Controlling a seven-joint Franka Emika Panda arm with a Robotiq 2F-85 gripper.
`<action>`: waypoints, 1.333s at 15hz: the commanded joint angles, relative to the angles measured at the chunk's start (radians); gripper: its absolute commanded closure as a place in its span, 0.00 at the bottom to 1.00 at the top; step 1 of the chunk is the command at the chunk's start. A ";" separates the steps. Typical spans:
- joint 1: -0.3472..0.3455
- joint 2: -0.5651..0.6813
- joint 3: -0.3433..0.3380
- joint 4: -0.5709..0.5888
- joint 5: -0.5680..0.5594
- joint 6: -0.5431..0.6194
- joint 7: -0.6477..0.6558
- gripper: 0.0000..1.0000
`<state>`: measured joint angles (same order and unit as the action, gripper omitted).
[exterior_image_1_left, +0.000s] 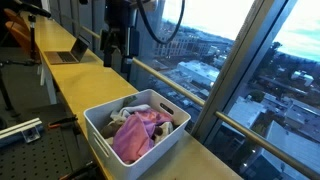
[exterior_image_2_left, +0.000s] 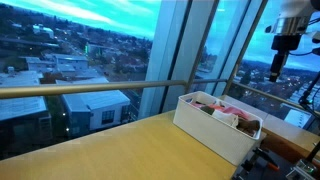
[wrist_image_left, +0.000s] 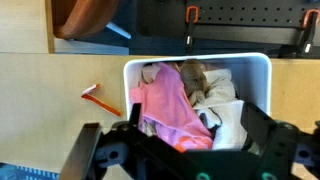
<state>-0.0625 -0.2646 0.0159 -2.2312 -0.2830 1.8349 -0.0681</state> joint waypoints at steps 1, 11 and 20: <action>0.014 0.000 -0.012 0.002 -0.003 -0.003 0.003 0.00; 0.019 0.003 -0.012 -0.002 0.000 0.014 -0.010 0.00; 0.030 0.128 -0.031 -0.062 -0.007 0.376 -0.094 0.00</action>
<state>-0.0343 -0.1970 0.0099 -2.2730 -0.2865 2.0939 -0.1231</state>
